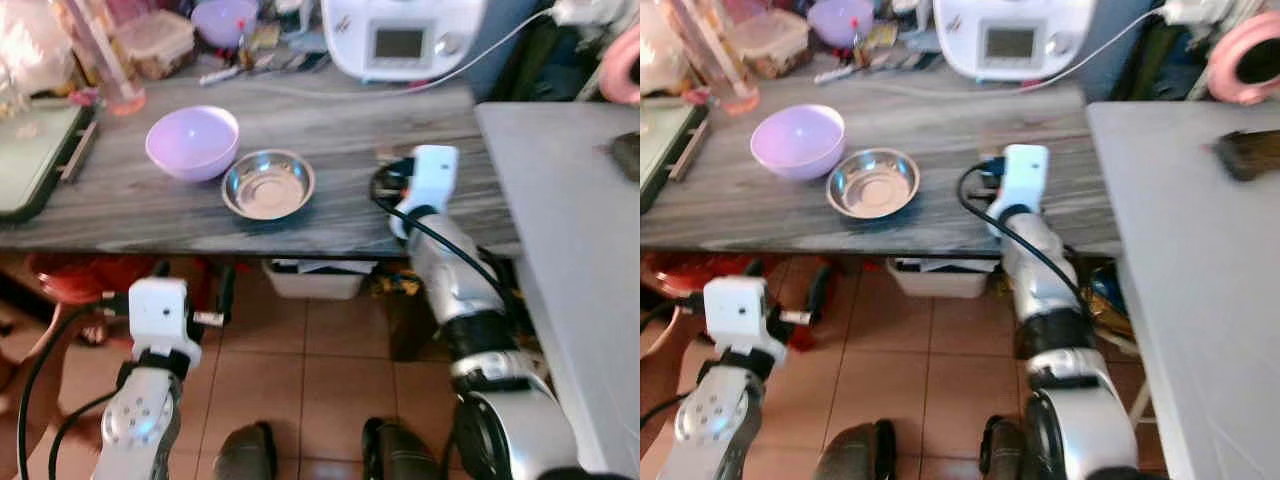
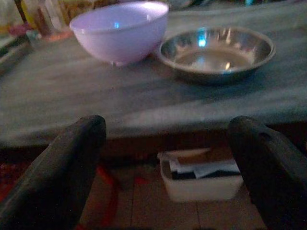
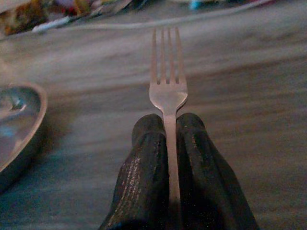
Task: Setting the table
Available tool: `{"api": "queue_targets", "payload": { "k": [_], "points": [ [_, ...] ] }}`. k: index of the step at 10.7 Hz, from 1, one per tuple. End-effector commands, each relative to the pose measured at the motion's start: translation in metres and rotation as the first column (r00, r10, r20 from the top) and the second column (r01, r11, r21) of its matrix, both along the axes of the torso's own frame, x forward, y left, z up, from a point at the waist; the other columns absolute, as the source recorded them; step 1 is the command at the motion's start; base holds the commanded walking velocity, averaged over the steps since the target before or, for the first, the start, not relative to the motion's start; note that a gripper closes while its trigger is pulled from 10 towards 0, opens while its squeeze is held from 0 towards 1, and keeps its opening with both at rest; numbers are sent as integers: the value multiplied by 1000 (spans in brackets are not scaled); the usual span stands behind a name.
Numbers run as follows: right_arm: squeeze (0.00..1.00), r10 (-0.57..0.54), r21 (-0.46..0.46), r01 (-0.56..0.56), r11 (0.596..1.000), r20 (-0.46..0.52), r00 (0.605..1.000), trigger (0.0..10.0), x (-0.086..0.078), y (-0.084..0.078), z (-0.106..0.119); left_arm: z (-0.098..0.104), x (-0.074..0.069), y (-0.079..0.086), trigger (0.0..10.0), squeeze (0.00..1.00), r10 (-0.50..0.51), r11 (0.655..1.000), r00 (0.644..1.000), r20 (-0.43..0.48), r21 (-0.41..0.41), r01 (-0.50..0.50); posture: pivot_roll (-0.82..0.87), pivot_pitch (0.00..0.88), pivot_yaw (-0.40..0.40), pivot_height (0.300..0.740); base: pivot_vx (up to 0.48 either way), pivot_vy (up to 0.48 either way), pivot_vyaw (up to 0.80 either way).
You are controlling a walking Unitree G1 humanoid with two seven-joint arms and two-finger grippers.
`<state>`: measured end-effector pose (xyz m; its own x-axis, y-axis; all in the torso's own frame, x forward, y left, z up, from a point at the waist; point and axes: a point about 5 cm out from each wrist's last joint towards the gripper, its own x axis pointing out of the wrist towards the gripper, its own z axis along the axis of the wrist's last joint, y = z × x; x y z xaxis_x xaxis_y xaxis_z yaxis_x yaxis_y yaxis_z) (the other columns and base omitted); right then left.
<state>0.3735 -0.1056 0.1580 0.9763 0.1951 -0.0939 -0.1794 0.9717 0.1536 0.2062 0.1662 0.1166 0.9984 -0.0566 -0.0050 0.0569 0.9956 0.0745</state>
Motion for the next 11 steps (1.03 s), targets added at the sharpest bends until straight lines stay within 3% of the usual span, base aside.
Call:
{"api": "queue_targets", "payload": {
  "k": [1, 2, 6, 10, 11],
  "points": [
    [0, 12, 29, -12, 999, 0, 1000, 10000, 3, 8, 3, 2, -4, 0, 10000, 0, -5, 1000, 1000, -10, 12, 5, 220, 244, 69, 740, 0, 0, 0],
    [0, 25, 79, -22, 997, -38, 999, 10000, 5, 17, 2, 2, -5, 0, 10000, 0, -14, 1000, 1000, -16, 24, 14, 223, 249, 72, 740, 0, 0, 0],
    [0, 78, 139, -63, 988, -105, 991, 10000, 7, 46, 0, 4, -4, 2, 10000, 0, -21, 999, 999, -30, 40, 22, 217, 248, 71, 740, 0, 0, 0],
    [0, 86, 91, -71, 993, -180, 980, 10000, 6, 50, -9, 5, -2, -2, 10000, 0, -27, 999, 999, -28, 36, 28, 217, 245, 63, 740, 0, 0, 0],
    [322, 76, 66, -64, 996, -187, 979, 10000, 6, 47, -12, 4, -2, -3, 10000, 0, -29, 999, 999, -27, 34, 30, 214, 243, 62, 740, 0, 0, 0]
  ]
}}
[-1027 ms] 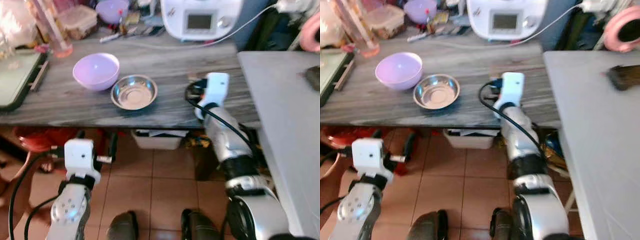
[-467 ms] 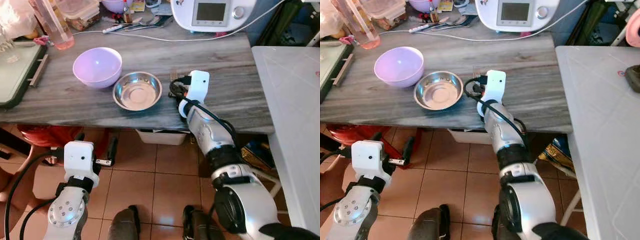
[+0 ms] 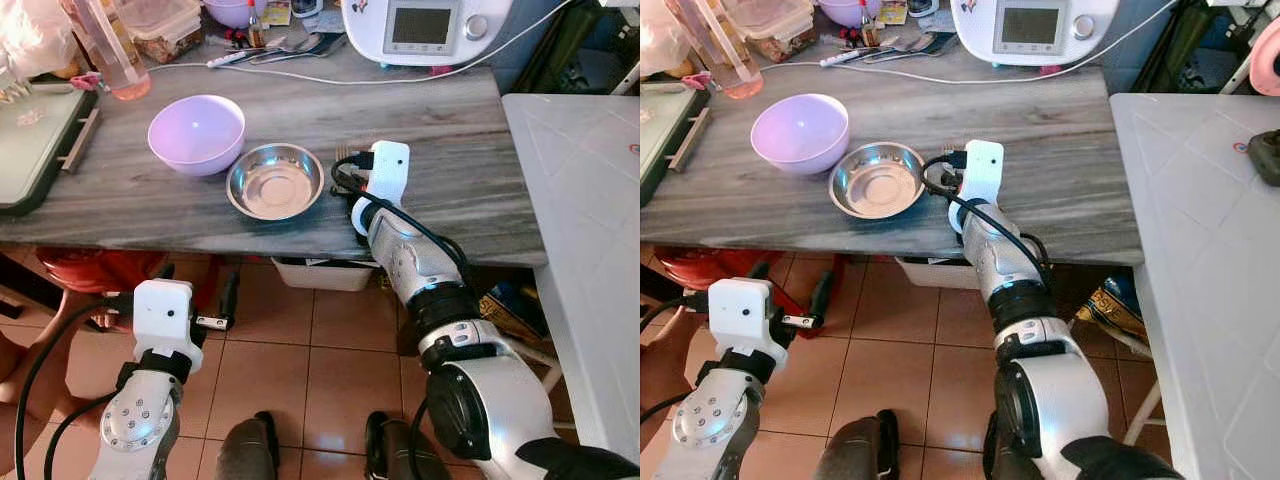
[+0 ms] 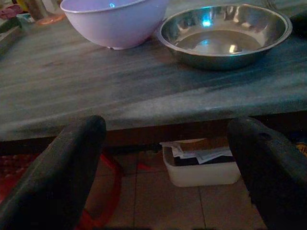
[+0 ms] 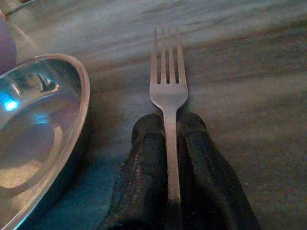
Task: Setting the table
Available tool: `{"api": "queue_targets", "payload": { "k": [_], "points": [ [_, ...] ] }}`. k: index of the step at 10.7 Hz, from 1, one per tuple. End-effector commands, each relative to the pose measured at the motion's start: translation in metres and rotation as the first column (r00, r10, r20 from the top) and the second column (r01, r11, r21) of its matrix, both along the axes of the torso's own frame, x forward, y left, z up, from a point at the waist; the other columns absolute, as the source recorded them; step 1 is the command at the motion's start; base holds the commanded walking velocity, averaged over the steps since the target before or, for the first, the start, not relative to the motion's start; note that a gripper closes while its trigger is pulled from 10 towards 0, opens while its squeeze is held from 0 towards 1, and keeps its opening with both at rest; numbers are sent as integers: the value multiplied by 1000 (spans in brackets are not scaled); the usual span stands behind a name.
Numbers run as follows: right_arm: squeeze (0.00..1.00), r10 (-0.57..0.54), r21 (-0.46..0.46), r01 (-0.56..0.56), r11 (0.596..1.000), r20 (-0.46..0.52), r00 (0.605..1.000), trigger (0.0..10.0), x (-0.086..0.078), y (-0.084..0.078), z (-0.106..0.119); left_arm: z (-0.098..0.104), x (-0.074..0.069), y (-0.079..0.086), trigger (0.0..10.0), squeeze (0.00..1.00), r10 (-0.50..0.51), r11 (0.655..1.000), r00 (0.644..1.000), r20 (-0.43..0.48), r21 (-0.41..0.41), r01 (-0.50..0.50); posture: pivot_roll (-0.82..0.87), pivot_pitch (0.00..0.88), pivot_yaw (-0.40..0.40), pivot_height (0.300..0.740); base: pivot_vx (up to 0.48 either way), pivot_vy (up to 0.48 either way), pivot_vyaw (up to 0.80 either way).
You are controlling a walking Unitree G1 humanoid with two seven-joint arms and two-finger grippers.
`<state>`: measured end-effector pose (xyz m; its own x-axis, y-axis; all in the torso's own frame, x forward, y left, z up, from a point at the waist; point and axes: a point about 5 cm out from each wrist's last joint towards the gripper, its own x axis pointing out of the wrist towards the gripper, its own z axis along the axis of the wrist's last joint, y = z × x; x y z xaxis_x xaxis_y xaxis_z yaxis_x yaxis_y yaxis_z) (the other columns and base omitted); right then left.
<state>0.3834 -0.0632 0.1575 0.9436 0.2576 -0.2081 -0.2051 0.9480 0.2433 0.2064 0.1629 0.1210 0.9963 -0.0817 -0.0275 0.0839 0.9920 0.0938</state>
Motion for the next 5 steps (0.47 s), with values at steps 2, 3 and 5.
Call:
{"api": "queue_targets", "payload": {
  "k": [2, 3, 5],
  "points": [
    [1000, 0, -28, -2, 1000, -56, 998, 10000, -3, 0, -12, -1, 0, -2, 10000, 0, -5, 1000, 1000, -4, 11, 6, 207, 238, 57, 740, 0, 0, 0],
    [1000, -8, -35, 6, 999, -52, 999, 10000, -2, -3, -12, -1, 1, -2, 10000, 0, -5, 1000, 1000, -4, 10, 5, 207, 237, 54, 740, 0, 0, 0],
    [1000, -17, -48, 16, 999, -23, 1000, 10000, 0, -7, -7, -1, 3, -3, 10000, 0, -4, 1000, 1000, 1, 7, 4, 201, 233, 51, 740, 0, 0, 0]
  ]
}}
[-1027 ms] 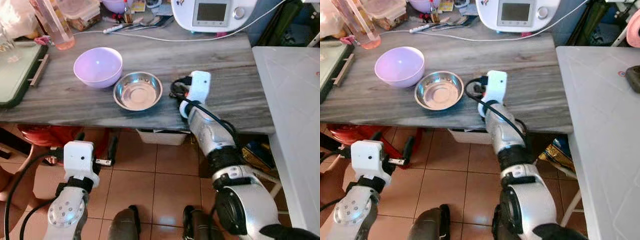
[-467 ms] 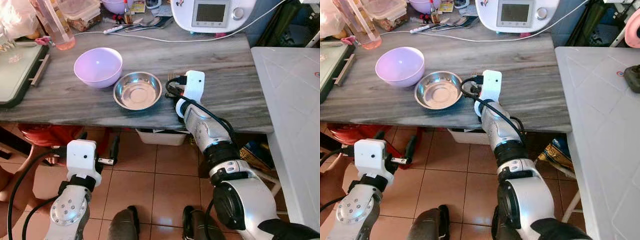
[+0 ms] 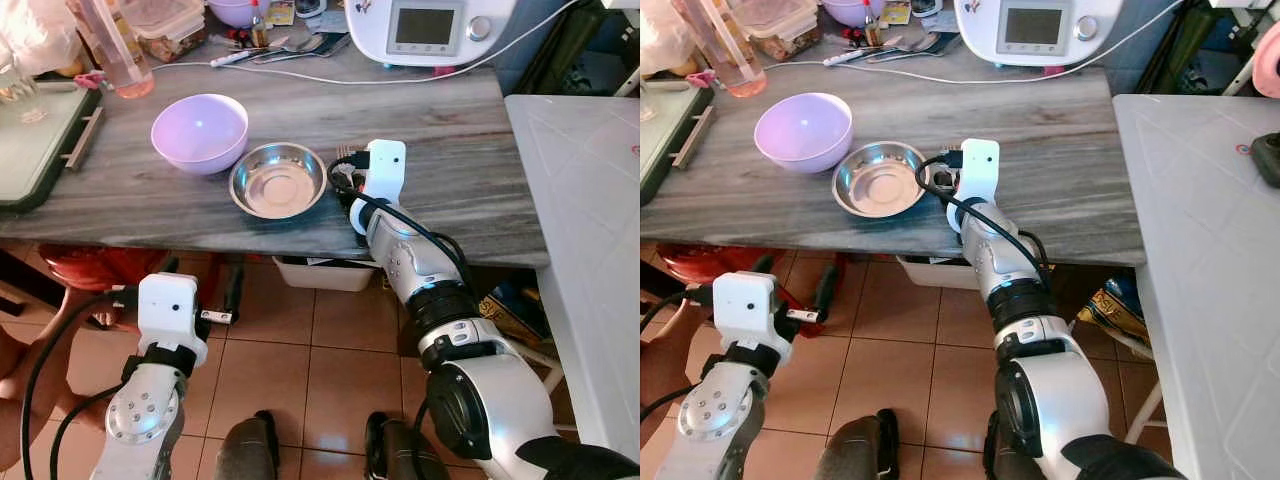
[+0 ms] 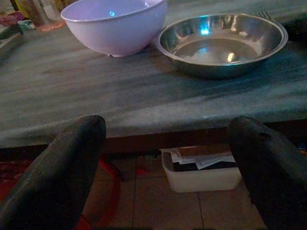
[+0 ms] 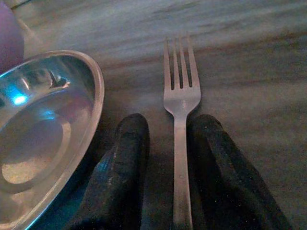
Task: Setting the table
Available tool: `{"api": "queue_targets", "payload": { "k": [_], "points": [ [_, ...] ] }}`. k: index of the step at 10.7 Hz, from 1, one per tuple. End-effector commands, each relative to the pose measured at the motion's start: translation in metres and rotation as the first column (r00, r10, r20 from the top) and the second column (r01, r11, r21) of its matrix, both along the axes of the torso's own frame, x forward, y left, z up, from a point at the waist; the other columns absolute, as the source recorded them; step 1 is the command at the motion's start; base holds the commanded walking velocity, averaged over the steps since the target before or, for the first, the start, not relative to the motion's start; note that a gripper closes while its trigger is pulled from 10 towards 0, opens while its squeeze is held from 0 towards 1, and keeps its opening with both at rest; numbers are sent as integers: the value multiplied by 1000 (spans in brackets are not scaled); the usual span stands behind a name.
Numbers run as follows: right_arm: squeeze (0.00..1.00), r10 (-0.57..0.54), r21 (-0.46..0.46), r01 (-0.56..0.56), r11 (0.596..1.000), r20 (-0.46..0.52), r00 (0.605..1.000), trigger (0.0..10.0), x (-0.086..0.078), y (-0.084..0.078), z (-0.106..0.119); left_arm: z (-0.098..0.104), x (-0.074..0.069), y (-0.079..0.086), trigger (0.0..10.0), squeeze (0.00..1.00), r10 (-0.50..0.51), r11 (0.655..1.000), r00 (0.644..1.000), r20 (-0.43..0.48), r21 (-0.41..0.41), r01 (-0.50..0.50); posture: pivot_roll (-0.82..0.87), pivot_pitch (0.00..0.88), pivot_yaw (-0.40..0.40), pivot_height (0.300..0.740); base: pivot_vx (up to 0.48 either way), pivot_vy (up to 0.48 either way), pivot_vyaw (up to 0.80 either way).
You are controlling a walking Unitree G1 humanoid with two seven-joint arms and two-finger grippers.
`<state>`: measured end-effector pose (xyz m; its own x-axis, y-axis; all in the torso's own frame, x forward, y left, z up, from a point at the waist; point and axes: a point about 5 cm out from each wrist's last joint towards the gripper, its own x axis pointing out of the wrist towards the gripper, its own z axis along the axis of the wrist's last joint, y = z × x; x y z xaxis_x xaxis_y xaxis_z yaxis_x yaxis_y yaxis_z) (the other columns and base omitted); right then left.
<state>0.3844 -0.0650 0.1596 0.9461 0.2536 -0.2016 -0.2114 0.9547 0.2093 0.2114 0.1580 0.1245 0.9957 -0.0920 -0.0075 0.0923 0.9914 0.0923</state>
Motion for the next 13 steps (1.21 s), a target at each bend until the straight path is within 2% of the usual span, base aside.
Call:
{"api": "queue_targets", "payload": {
  "k": [1, 3, 4, 7, 8, 9, 10, 11, 13],
  "points": [
    [1000, -24, -21, 24, 999, -15, 1000, 10000, -1, -7, -5, -4, -1, 1, 10000, 0, 8, 1000, 1000, -16, 9, -8, 200, 231, 49, 740, 0, 0, 0],
    [1000, -43, -21, 44, 999, 49, 998, 10000, 0, -10, 5, -2, 0, 0, 10000, 0, 9, 1000, 1000, -5, 5, -9, 198, 224, 45, 740, 0, 0, 0],
    [1000, -66, 8, 66, 998, 84, 994, 10000, 0, -13, 9, -2, 1, 1, 10000, 0, 22, 1000, 1000, 3, 10, -22, 196, 219, 44, 740, 0, 0, 0],
    [1000, -104, 35, 99, 994, 221, 970, 10000, 0, -21, 25, -4, 9, 8, 10000, 0, 85, 996, 996, 11, 4, -85, 180, 178, 37, 740, 0, 0, 0],
    [886, -91, 30, 86, 996, 287, 954, 10000, -1, -22, 33, -5, 12, 6, 10000, 0, 88, 996, 996, 18, 3, -88, 175, 162, 35, 740, 0, 0, 0],
    [0, -81, 27, 76, 997, 327, 941, 10000, -4, -25, 37, -6, 15, 5, 10000, 0, 97, 995, 995, 16, 1, -97, 168, 134, 29, 740, 0, 0, 0],
    [0, -70, -9, 80, 997, 384, 921, 10000, -11, -33, 38, -7, 20, 6, 10000, 0, 112, 994, 994, 21, -4, -112, 161, 107, 21, 740, 0, 0, 0],
    [0, -77, -50, 107, 993, 405, 911, 10000, -22, -48, 28, -7, 24, 9, 10000, 0, 131, 991, 991, 35, -11, -131, 151, 80, 16, 740, 0, 0, 0],
    [0, -113, -105, 159, 982, 348, 931, 10000, -41, -73, 1, -9, 29, 10, 10000, 0, 137, 991, 989, 46, -13, -137, 125, 56, 17, 740, 0, 0, 0]
  ]
}}
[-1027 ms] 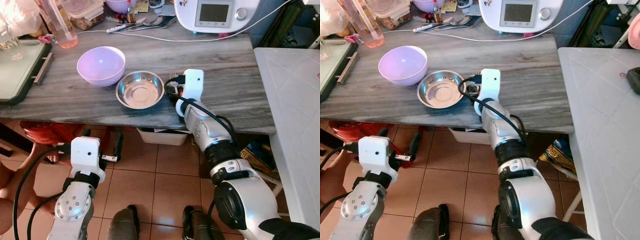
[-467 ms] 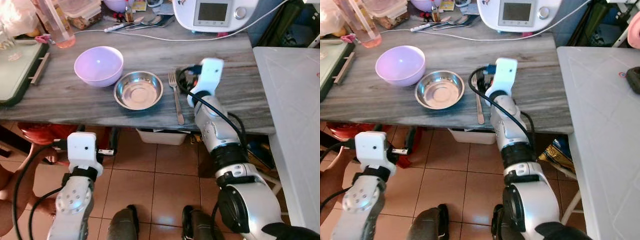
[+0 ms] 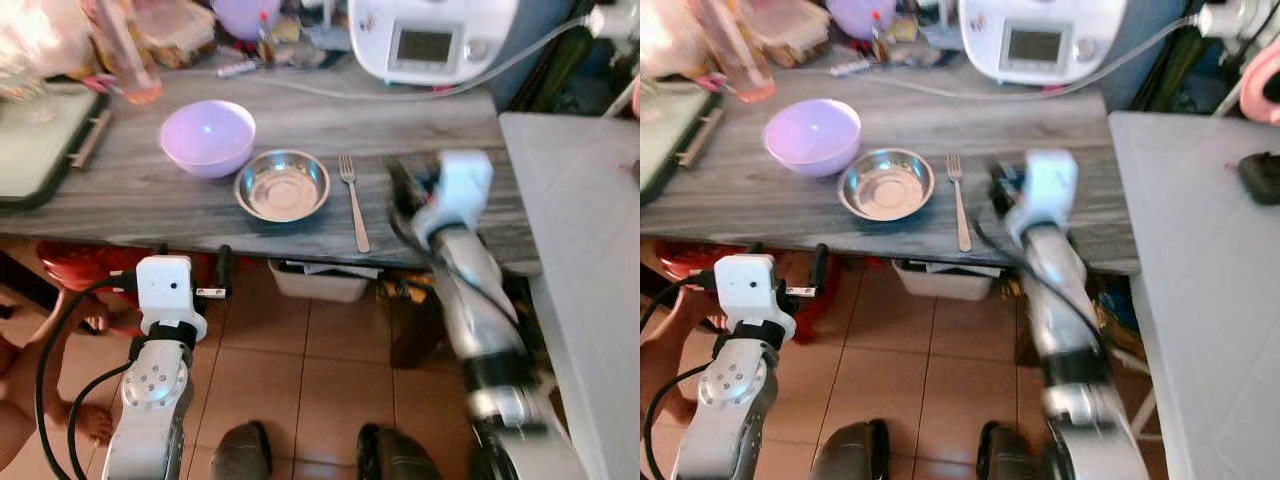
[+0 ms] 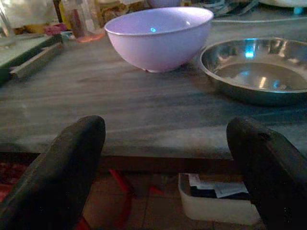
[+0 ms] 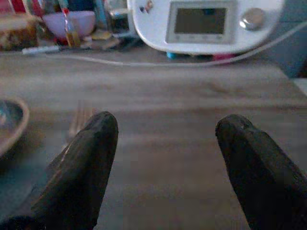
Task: Setting the table
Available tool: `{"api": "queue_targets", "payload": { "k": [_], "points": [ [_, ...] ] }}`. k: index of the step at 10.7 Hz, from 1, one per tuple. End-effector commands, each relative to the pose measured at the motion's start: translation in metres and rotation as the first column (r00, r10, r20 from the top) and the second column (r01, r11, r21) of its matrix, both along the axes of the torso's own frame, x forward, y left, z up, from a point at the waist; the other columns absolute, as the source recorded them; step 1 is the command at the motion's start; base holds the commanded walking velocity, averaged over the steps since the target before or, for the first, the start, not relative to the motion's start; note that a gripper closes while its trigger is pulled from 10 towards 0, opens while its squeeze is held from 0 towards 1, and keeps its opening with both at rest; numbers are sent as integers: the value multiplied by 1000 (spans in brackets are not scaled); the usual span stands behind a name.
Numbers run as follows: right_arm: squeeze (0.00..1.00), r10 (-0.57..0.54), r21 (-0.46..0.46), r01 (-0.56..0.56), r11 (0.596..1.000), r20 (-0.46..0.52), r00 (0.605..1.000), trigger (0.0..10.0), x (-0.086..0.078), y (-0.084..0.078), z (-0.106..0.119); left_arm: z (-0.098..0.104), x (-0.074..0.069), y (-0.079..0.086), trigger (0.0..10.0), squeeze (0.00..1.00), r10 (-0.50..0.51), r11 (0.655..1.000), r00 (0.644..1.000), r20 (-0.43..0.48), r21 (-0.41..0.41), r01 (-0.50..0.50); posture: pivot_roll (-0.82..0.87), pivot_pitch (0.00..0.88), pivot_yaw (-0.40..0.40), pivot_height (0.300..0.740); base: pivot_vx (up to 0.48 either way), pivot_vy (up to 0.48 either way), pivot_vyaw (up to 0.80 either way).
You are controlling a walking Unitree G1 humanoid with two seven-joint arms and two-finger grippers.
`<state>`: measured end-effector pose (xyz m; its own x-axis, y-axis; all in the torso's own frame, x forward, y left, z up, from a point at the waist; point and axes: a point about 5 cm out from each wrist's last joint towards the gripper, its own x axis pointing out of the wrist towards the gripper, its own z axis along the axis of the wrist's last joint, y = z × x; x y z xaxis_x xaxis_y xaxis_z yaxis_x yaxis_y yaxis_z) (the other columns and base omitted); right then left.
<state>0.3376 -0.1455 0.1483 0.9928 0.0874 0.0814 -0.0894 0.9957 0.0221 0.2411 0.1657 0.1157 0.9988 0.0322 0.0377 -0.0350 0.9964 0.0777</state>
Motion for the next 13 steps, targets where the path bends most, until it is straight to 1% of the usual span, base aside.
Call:
{"api": "queue_targets", "payload": {
  "k": [1, 4, 5, 7, 8, 11, 12, 13],
  "points": [
    [0, 16, -19, -16, 1000, 21, 1000, 10000, -2, 2, 6, -1, 1, 2, 10000, 0, 11, 1000, 1000, 3, 3, -11, 115, 47, 21, 740, 0, 0, 0],
    [0, -1, -46, 1, 999, -2, 1000, 10000, -14, -3, -3, -3, 4, -1, 10000, 0, -5, 1000, 1000, 11, 0, 5, 105, 17, 20, 740, 0, 0, 0],
    [0, -9, -39, 8, 999, -15, 1000, 10000, -17, -5, -5, -3, 5, -1, 10000, 0, -5, 1000, 1000, 15, 0, 5, 105, 10, 17, 740, 0, 0, 0],
    [0, -15, -72, 13, 997, -36, 999, 10000, -23, -8, -12, -4, 5, -2, 10000, 0, -5, 1000, 1000, 18, -4, 5, 98, 6, 17, 740, 0, 0, 0],
    [0, -32, -52, 29, 998, -57, 998, 10000, -26, -11, -16, -6, 4, -3, 10000, 0, -8, 1000, 1000, 18, -9, 8, 95, 9, 14, 740, 0, 0, 0],
    [0, -45, -46, 42, 998, -62, 997, 10000, -23, -14, -14, -7, 6, -5, 10000, 0, -13, 1000, 1000, 22, -12, 13, 89, 0, 14, 740, -259, 0, 0],
    [0, -40, -52, 36, 998, -84, 996, 10000, -24, -11, -17, -7, 6, -5, 10000, 0, -14, 1000, 1000, 22, -13, 14, 86, 0, 18, 740, -274, 0, 0],
    [0, -49, -87, 40, 995, -99, 994, 10000, -25, -11, -23, -8, 6, -5, 10000, 0, -15, 1000, 1000, 21, -15, 16, 86, 0, 19, 740, -274, 0, 0]
  ]
}}
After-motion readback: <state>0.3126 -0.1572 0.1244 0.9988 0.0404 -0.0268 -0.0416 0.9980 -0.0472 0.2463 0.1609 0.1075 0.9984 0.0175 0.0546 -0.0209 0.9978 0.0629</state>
